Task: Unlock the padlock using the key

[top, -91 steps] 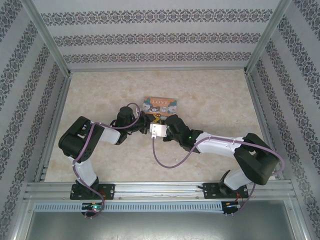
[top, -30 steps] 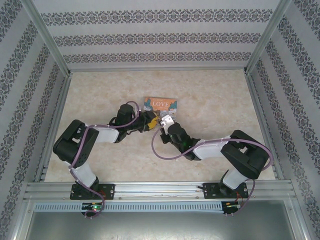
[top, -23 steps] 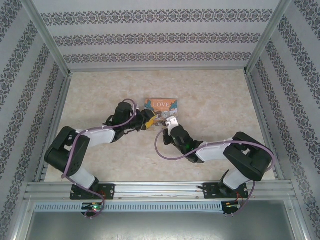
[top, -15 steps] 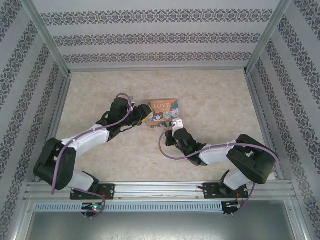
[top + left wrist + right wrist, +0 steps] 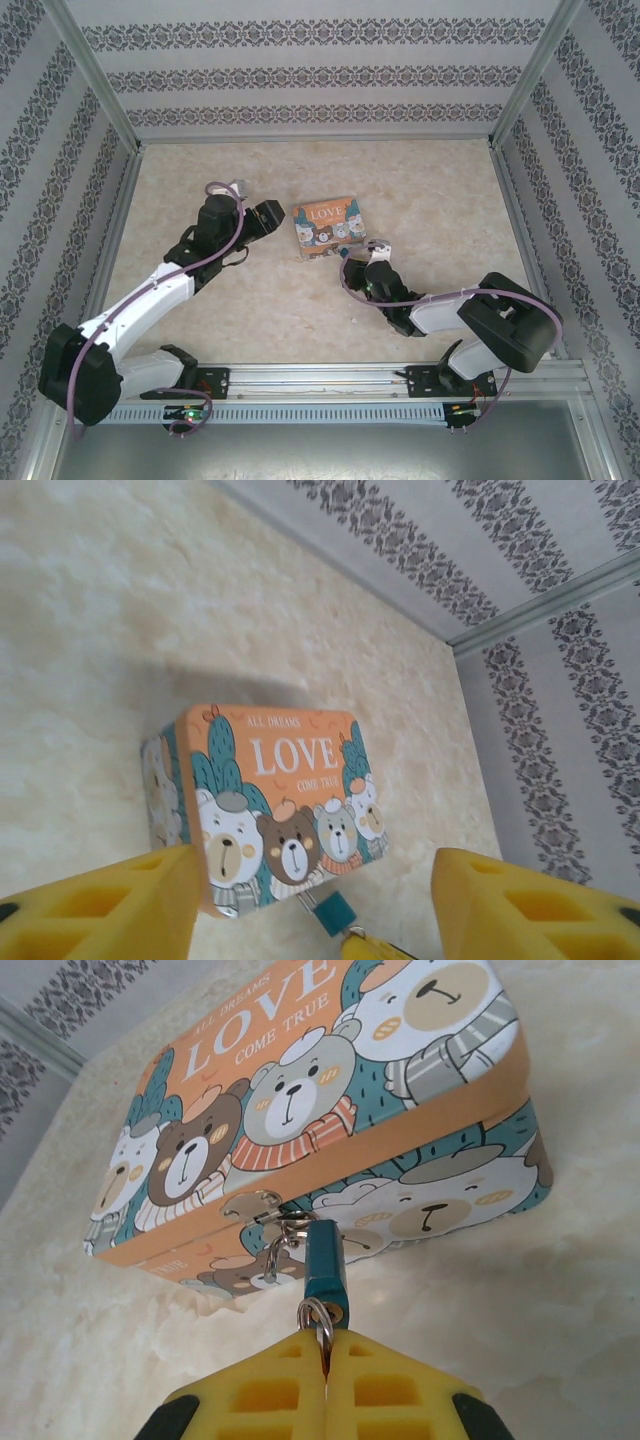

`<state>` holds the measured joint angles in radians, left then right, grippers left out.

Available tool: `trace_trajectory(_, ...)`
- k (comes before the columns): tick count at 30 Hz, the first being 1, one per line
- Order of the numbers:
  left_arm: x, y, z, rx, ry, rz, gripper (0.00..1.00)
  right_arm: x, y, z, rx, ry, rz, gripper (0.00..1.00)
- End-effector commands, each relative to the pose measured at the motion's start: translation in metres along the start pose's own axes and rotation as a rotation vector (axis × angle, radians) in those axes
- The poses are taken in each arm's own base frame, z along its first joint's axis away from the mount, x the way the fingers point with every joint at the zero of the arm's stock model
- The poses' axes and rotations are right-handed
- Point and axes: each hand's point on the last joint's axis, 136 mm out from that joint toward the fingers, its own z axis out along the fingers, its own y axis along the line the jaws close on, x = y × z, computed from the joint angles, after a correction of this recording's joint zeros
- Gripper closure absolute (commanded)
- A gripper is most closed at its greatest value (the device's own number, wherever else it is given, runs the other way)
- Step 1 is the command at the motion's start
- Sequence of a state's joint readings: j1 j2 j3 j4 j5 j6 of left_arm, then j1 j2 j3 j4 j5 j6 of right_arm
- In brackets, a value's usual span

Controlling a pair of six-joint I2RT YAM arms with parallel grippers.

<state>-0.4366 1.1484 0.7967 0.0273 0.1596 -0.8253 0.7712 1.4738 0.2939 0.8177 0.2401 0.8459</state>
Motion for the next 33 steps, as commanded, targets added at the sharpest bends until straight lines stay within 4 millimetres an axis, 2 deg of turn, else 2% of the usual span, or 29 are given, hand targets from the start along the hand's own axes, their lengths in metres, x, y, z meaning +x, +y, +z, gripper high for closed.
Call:
trace_trajectory(1, -0.011, 0.011, -0.014, -0.062, -0.059, 0.111, 0.34, 0.006, -0.003, -0.002, -0.014, 0.041, 0.13, 1.0)
trace_trajectory(10, -0.03, 0.003, -0.044, -0.033, -0.203, 0.299, 0.09, 0.021, -0.02, 0.002, 0.025, 0.121, 0.262, 1.0)
trace_trajectory(14, -0.033, 0.004, -0.051, -0.016, -0.256, 0.314, 0.03, 0.025, -0.028, 0.004, 0.042, 0.143, 0.308, 1.0)
trace_trajectory(24, -0.035, 0.017, -0.05, -0.06, -0.276, 0.283, 0.01, 0.031, -0.028, 0.014, 0.036, 0.195, 0.337, 1.0)
trace_trajectory(33, -0.038, 0.023, -0.052, -0.088, -0.287, 0.291, 0.01, 0.029, -0.03, 0.014, 0.045, 0.188, 0.34, 0.8)
